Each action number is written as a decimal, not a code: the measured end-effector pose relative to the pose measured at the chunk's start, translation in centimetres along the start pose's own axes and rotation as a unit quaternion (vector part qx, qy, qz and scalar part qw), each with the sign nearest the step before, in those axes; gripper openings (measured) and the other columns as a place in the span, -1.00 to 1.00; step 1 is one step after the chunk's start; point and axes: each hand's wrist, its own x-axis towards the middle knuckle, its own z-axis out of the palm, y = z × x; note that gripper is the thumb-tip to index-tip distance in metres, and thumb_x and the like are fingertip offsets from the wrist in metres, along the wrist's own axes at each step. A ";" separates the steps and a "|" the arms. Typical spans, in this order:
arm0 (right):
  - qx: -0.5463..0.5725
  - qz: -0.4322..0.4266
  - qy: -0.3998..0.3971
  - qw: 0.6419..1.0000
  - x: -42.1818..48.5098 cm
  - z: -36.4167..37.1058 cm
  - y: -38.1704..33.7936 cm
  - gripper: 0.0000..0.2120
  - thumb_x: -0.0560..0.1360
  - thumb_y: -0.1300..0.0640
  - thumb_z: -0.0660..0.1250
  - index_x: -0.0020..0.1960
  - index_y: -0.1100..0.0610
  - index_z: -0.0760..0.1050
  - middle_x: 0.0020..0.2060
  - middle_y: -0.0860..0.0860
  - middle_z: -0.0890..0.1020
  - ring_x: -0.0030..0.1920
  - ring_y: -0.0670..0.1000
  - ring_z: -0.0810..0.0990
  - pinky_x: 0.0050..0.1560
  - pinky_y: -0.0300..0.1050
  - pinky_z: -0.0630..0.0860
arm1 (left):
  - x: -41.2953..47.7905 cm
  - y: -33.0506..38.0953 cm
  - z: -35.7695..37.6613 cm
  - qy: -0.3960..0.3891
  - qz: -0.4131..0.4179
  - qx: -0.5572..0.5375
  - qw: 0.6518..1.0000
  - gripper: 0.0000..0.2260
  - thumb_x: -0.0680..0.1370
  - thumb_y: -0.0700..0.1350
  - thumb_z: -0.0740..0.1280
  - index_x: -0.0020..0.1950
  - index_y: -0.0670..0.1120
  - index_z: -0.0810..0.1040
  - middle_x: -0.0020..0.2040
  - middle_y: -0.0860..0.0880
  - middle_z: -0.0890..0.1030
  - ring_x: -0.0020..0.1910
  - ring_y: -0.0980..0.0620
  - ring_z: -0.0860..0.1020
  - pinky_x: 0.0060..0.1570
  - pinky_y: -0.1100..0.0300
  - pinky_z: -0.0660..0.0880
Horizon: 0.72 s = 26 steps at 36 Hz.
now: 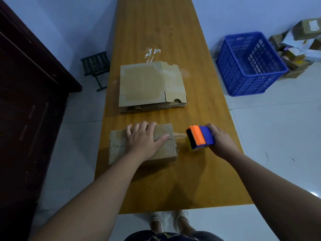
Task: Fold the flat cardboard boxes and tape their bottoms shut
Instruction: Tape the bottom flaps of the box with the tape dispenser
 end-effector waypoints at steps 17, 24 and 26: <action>-0.091 0.027 -0.021 0.995 -1.0 1.7 -0.1 -0.43 0.42 -0.16 0.43 0.30 0.04 0.32 0.16 -0.03 0.50 0.11 -0.06 0.45 -0.02 -0.20 0.45 | -1.2 0.5 -0.5 0.021 0.147 -0.044 0.988 -0.26 0.42 0.42 -0.17 0.48 0.09 0.26 0.50 0.01 0.25 0.47 -0.02 0.18 0.44 0.00 0.00; -0.070 -0.029 -0.049 0.996 -1.5 1.6 -1.8 -0.10 0.44 -0.10 0.44 0.56 -0.06 -0.07 0.32 0.01 0.42 0.26 -0.01 0.42 0.21 -0.09 0.40 | -0.8 0.4 -0.5 -0.024 0.184 0.014 0.983 0.00 0.22 0.61 -0.29 0.55 0.15 0.07 0.57 0.02 0.06 0.52 -0.04 0.06 0.45 0.00 -0.09; -0.052 -0.045 -0.055 0.996 -1.8 1.8 -2.3 -0.05 0.42 -0.14 0.44 0.56 -0.07 -0.12 0.35 0.00 0.37 0.27 -0.02 0.40 0.21 -0.10 0.43 | -0.7 0.4 -0.5 -0.032 0.186 0.025 0.982 0.03 0.18 0.64 -0.22 0.55 0.16 0.02 0.57 0.02 0.02 0.52 -0.04 0.03 0.45 -0.01 -0.09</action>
